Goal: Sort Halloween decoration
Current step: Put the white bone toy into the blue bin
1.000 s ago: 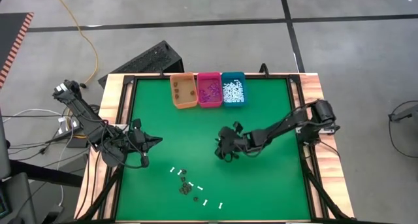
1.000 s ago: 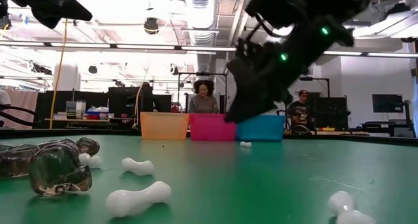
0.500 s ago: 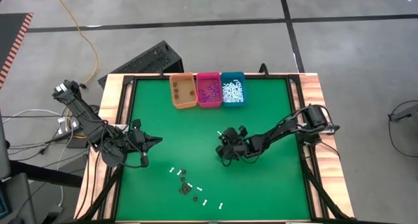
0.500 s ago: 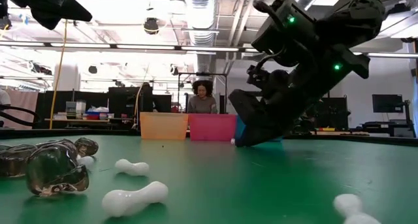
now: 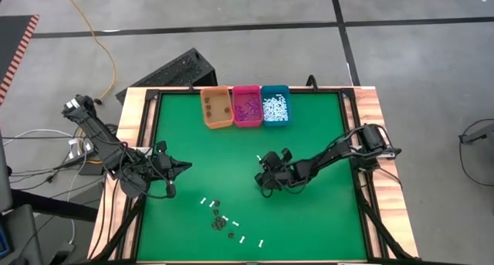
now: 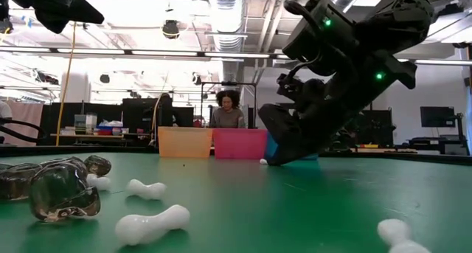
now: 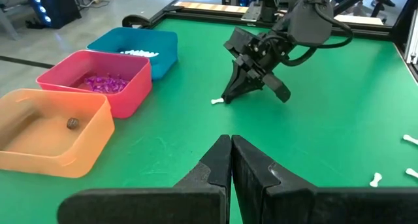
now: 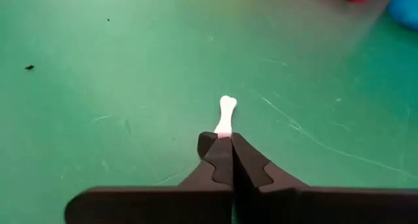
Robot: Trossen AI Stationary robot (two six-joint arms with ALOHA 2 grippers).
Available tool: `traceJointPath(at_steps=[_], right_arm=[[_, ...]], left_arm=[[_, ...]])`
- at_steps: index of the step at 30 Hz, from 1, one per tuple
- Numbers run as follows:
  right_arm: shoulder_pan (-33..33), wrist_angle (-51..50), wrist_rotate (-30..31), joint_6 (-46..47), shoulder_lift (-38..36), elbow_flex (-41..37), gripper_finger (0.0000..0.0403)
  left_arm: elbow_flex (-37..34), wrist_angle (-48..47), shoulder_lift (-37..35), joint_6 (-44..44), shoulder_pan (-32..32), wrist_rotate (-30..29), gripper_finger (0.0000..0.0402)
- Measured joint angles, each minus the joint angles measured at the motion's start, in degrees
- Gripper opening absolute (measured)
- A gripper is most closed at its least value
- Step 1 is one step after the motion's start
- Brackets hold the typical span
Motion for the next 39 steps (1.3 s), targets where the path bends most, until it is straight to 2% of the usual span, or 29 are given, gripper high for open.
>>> traceJointPath(at_steps=[10, 13, 18, 21, 23, 25, 29, 33, 36, 39], right_arm=[[-0.63, -5.79, 4.64, -9.31, -12.95, 0.05, 0.0016], [-1.63, -5.97, 5.06, -13.14, -14.35, -0.03, 0.0025], [-3.91, -2.00, -0.06, -14.69, -13.24, 0.01, 0.0130], [-4.57, 1.87, 0.73, -15.72, -9.70, -0.05, 0.0196], [-4.55, 4.60, 2.32, -15.68, -7.60, -0.03, 0.0223], [-4.50, 6.78, 2.87, -14.93, -5.20, 0.01, 0.0234], [-4.19, 7.74, 2.17, -10.53, -0.90, 0.05, 0.0228], [-3.13, 7.56, 4.63, -4.79, 1.97, 0.25, 0.0203], [-3.17, 6.76, 4.21, -1.56, 3.00, 0.26, 0.0149], [-3.23, 5.79, 3.79, -0.73, 3.10, 0.13, 0.0064]], left_arm=[[0.00, 0.00, 0.00, 0.00, 0.01, -0.02, 0.0000], [0.00, 0.00, -0.02, 0.00, 0.00, -0.02, 0.0000], [0.00, -0.31, -0.02, 0.00, 0.00, -0.02, 0.0000], [0.00, -0.37, -0.02, 0.00, 0.00, -0.02, 0.0000], [0.00, -0.55, -0.02, 0.00, 0.02, 0.00, 0.0000], [0.00, -0.68, -0.02, 0.02, 0.00, 0.02, 0.0000], [0.00, -1.07, -0.02, 0.02, 0.00, 0.03, 0.0000], [0.00, -1.28, -0.02, 0.02, 0.00, 0.09, 0.0000], [0.00, -1.71, -0.02, 0.02, 0.00, 0.04, 0.0000], [0.00, -2.10, -0.01, -0.46, 0.00, 0.03, 0.0000]])
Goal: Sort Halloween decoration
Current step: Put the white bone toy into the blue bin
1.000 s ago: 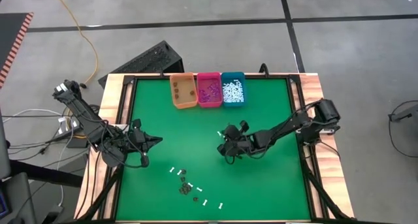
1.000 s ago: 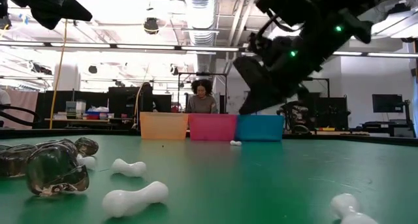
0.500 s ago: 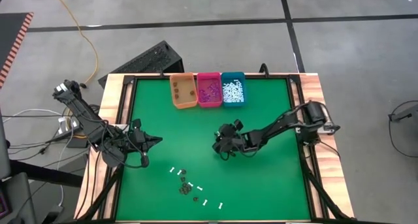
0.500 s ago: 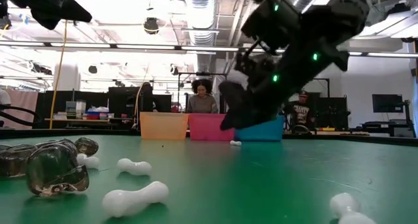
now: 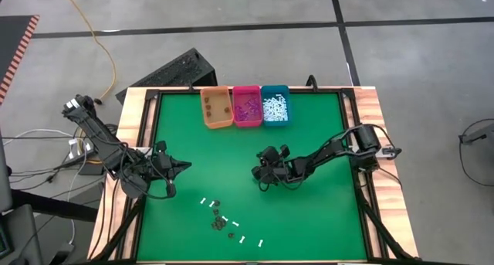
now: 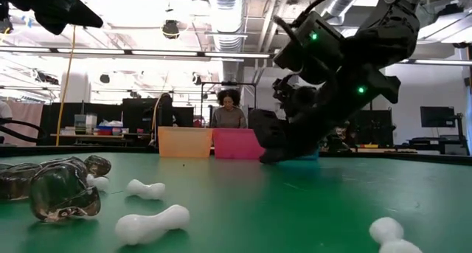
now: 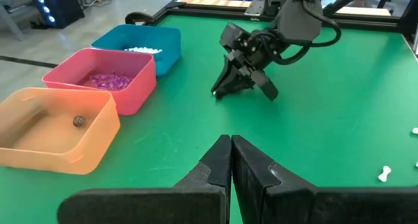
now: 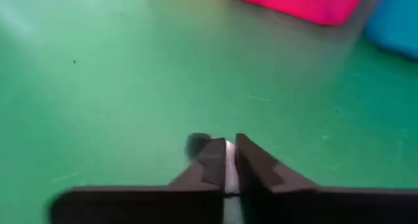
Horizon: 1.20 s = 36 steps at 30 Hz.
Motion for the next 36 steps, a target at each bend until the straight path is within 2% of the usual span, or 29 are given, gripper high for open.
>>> traceJointPath(at_steps=[2, 3, 8, 15, 20, 26, 28, 33, 36], right_arm=[[0.00, 0.44, -0.64, 0.09, -0.07, 0.05, 0.0023], [0.01, 0.58, -1.38, -0.12, -0.26, 0.08, 0.0018], [-0.15, 1.00, -1.69, -1.39, -2.50, -0.01, 0.0017], [-3.20, -1.11, -3.27, -11.94, -11.76, -0.27, 0.0016], [-8.68, -2.16, -2.17, -22.01, -19.60, -0.21, 0.0016], [-19.20, -4.29, -2.10, -29.31, -25.56, -0.16, 0.0016], [-22.42, -4.38, -6.33, -31.68, -26.20, -0.18, 0.0025], [-25.42, -2.29, -26.82, -33.05, -25.41, -0.16, 0.0094], [-23.22, -1.09, -28.68, -30.25, -22.65, -0.16, 0.0111]], left_arm=[[0.00, -0.04, 0.01, -0.06, 0.02, -0.01, 0.0000], [0.00, -0.11, 0.01, -0.09, 0.02, 0.01, 0.0000], [0.01, -0.14, -0.01, -0.23, 0.02, -0.04, 0.0000], [0.00, -0.26, 0.00, -0.39, 0.01, -0.07, 0.0000], [0.00, -0.37, -0.01, -0.37, 0.02, -0.08, 0.0000], [0.00, -0.38, 0.01, -0.30, 0.02, -0.15, 0.0000], [0.00, -0.41, -0.01, -0.35, 0.02, -0.14, 0.0000], [0.00, -0.42, 0.00, -0.35, 0.02, 0.04, 0.0000], [0.00, -0.55, -0.01, -0.35, 0.00, -0.02, 0.0000]])
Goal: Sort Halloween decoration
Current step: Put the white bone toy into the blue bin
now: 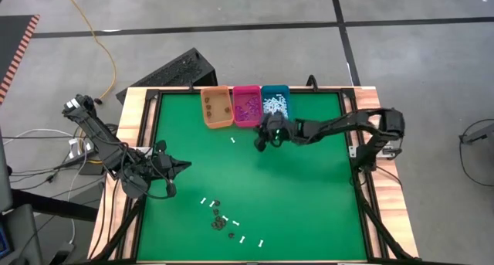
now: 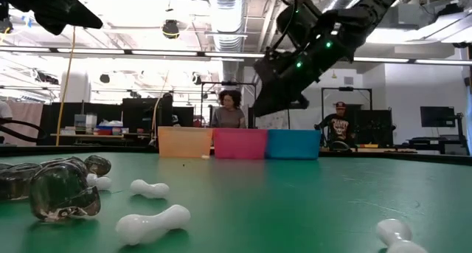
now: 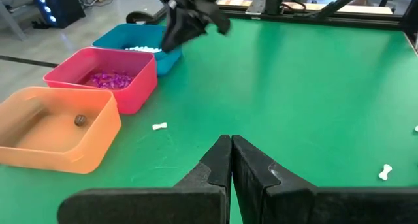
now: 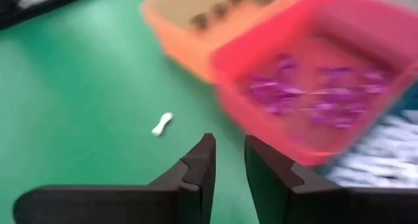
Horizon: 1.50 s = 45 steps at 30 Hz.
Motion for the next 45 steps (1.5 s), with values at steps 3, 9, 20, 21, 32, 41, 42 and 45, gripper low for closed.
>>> traceJointPath(at_steps=[3, 9, 20, 21, 32, 41, 42, 45], right_arm=[[3.54, 5.27, -0.27, -1.43, 4.43, 0.00, 0.0115], [8.05, 13.08, 1.59, -2.27, 15.44, 5.14, 0.0125], [6.90, 6.14, 3.55, -4.21, 29.92, 24.70, 0.0207], [6.59, 4.46, 4.46, -4.21, 30.91, 26.38, 0.0211], [6.90, -0.71, 6.84, -1.64, 36.62, 30.49, 0.0191], [8.03, -4.79, 7.81, 1.02, 36.63, 30.53, 0.0154], [8.21, -4.85, 7.95, 0.97, 36.63, 30.52, 0.0140], [8.83, -3.70, 7.44, -1.73, 35.98, 30.33, 0.0099]], left_arm=[[0.00, -0.81, 0.00, -0.15, 0.02, -0.42, 0.0000], [0.02, -1.24, 0.02, -0.81, 0.02, -0.61, 0.0000], [0.00, -1.50, 0.01, -0.95, 0.02, -2.09, 0.0000], [0.02, -1.55, 0.00, -1.27, 0.00, -2.07, 0.0000], [0.02, -4.59, 0.00, -5.17, 0.02, 1.01, 0.0000], [0.02, -5.42, 0.02, -6.54, 0.02, 1.21, 0.0000], [0.02, -5.37, 0.02, -6.55, 0.02, 1.21, 0.0000], [0.02, -5.31, 0.02, -6.73, 0.02, 1.67, 0.0000]])
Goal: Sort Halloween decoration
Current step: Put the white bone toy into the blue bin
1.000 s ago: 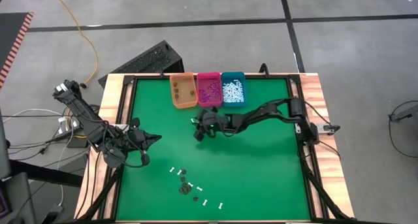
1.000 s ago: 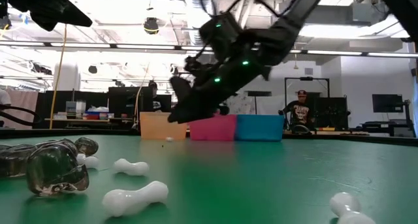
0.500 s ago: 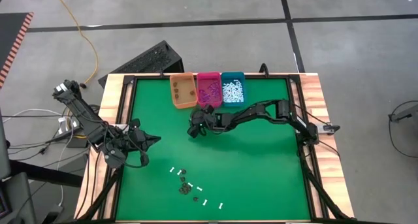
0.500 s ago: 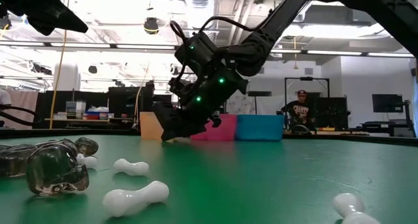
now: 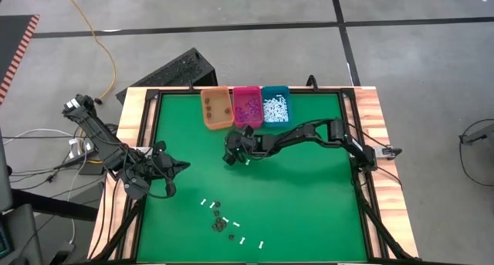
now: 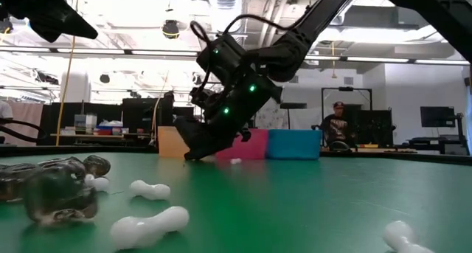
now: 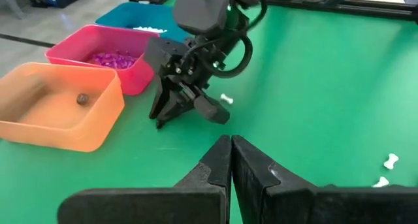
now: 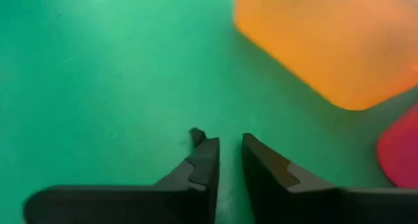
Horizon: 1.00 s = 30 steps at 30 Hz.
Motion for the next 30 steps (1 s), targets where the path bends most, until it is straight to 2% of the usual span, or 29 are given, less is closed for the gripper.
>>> traceJointPath(at_steps=[4, 8, 14, 19, 23, 30], right_arm=[[1.60, -4.75, -5.42, -4.34, -4.89, -0.44, 0.0075], [4.45, -6.51, -4.48, -8.84, -14.03, -3.08, 0.0070], [8.69, -7.40, -0.53, -3.44, -29.21, -15.43, 0.0070], [13.73, -7.01, -1.27, 0.03, -37.14, -26.43, 0.0078], [15.78, -7.13, -1.74, 2.76, -39.59, -32.25, 0.0115], [17.15, -6.48, -1.58, 4.63, -36.67, -36.63, 0.0236]], left_arm=[[0.00, 0.03, 0.00, 0.00, 0.00, 2.13, 0.0000], [0.00, 0.05, 0.00, -0.49, -0.02, 3.34, 0.0000], [0.00, 0.08, 0.00, -0.80, 0.00, 2.90, 0.0000], [0.00, 0.09, -0.02, -0.79, -0.02, 2.09, 0.0000], [0.00, 0.13, -0.02, -0.87, -0.02, 1.83, 0.0000], [0.00, 0.09, 0.00, -0.85, -0.01, 1.23, 0.0000]])
